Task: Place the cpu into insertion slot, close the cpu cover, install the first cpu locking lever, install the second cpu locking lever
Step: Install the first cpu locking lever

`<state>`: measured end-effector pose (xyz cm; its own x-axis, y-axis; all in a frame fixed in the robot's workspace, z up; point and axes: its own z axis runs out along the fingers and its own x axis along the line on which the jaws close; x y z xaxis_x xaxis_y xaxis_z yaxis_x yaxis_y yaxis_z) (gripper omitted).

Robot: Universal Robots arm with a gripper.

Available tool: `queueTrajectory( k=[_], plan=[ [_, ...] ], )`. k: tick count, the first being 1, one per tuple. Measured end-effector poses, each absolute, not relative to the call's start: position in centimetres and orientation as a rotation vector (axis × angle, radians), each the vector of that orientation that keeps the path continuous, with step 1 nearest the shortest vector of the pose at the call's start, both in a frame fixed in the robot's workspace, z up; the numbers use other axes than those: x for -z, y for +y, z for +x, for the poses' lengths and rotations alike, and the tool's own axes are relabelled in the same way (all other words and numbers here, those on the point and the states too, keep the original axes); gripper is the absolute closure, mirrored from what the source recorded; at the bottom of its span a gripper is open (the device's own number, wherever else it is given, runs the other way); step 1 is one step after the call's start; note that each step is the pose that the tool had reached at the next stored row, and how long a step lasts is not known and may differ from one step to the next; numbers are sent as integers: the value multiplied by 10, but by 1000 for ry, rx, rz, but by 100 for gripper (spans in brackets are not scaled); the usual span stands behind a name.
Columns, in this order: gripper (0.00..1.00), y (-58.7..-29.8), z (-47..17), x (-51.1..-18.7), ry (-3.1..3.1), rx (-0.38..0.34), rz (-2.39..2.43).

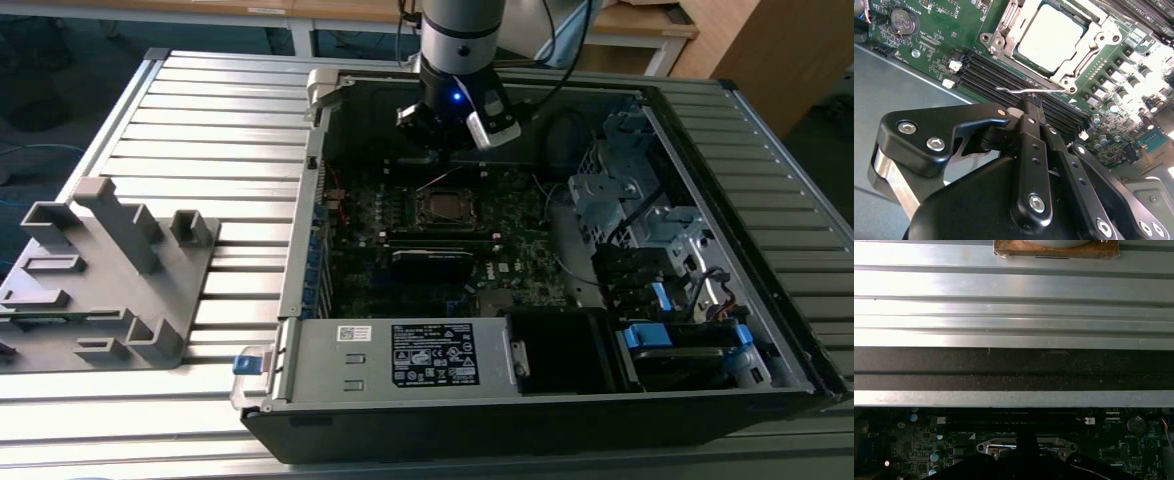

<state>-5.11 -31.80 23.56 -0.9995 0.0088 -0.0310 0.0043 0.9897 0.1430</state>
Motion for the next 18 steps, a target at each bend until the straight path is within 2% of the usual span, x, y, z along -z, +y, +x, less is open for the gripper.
queueTrajectory(
  k=[18],
  plan=[
    [89,-318,-44,-235,3102,-223,10]
  ],
)
